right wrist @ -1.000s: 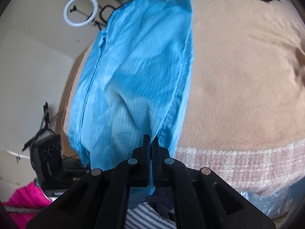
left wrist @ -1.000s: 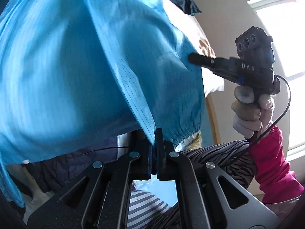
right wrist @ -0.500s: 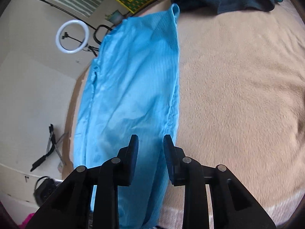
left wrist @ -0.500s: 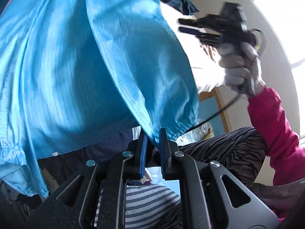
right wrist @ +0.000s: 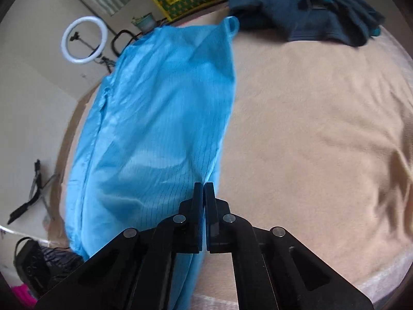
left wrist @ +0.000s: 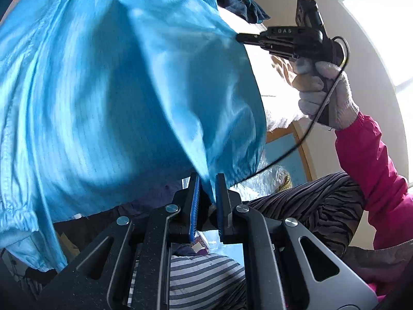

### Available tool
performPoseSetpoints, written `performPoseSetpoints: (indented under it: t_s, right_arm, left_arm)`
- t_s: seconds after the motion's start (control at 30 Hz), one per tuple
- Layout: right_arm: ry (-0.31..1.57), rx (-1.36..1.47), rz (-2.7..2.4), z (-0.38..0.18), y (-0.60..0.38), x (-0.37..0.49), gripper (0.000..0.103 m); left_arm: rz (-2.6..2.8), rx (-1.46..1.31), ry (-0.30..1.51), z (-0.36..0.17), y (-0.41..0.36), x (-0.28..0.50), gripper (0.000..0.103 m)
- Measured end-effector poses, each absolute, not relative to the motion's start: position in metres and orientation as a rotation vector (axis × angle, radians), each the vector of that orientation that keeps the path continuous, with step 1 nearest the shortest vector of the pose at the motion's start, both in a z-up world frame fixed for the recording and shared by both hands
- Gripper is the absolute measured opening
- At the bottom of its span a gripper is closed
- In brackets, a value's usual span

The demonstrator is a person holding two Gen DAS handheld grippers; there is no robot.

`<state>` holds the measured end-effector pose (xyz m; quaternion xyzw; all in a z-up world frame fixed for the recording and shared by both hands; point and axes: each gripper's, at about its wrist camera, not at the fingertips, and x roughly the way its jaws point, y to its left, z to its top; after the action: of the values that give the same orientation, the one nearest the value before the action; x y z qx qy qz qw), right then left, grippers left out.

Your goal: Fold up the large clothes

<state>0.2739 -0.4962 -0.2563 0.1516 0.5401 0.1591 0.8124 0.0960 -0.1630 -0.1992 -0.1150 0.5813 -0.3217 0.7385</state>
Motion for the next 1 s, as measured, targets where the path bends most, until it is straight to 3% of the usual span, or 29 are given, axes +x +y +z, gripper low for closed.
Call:
performPoseSetpoints:
  t_s: [0.13,0.4,0.43,0.5,0.53,0.87,0.97,1.0]
  right_arm:
    - [1.207,0.444,0.393,-0.277,-0.506,0.277,0.002]
    - [1.225,0.493,0.436,-0.262,-0.505,0.252,0.007]
    - [1.229,0.496,0.445,-0.260,-0.505,0.244,0.010]
    - [1.236,0.505,0.470,-0.254,-0.504,0.218,0.029]
    - [1.239,0.505,0.480,-0.252,-0.501,0.208,0.030]
    - [1.385,0.498,0.570,-0.287,-0.463,0.146,0.030]
    - [1.399,0.432,0.536,-0.292,-0.452,0.146,0.003]
    - [1.395,0.414,0.521,-0.291,-0.452,0.146,0.002]
  left_arm:
    - [-0.686,-0.236,1.244,-0.185,-0.156,0.088,0.009]
    - [-0.684,-0.178,1.111,-0.154,-0.167,0.107,0.009]
    - [-0.685,-0.171,1.108,-0.157,-0.171,0.113,0.009]
    - [-0.684,-0.139,1.099,-0.165,-0.181,0.124,0.009]
    - [-0.680,-0.131,1.103,-0.171,-0.185,0.131,0.009]
    - [-0.697,-0.208,1.195,-0.223,-0.203,0.165,0.009]
    - [-0.699,-0.200,1.192,-0.223,-0.205,0.165,0.009]
    - [-0.699,-0.193,1.189,-0.223,-0.206,0.165,0.009]
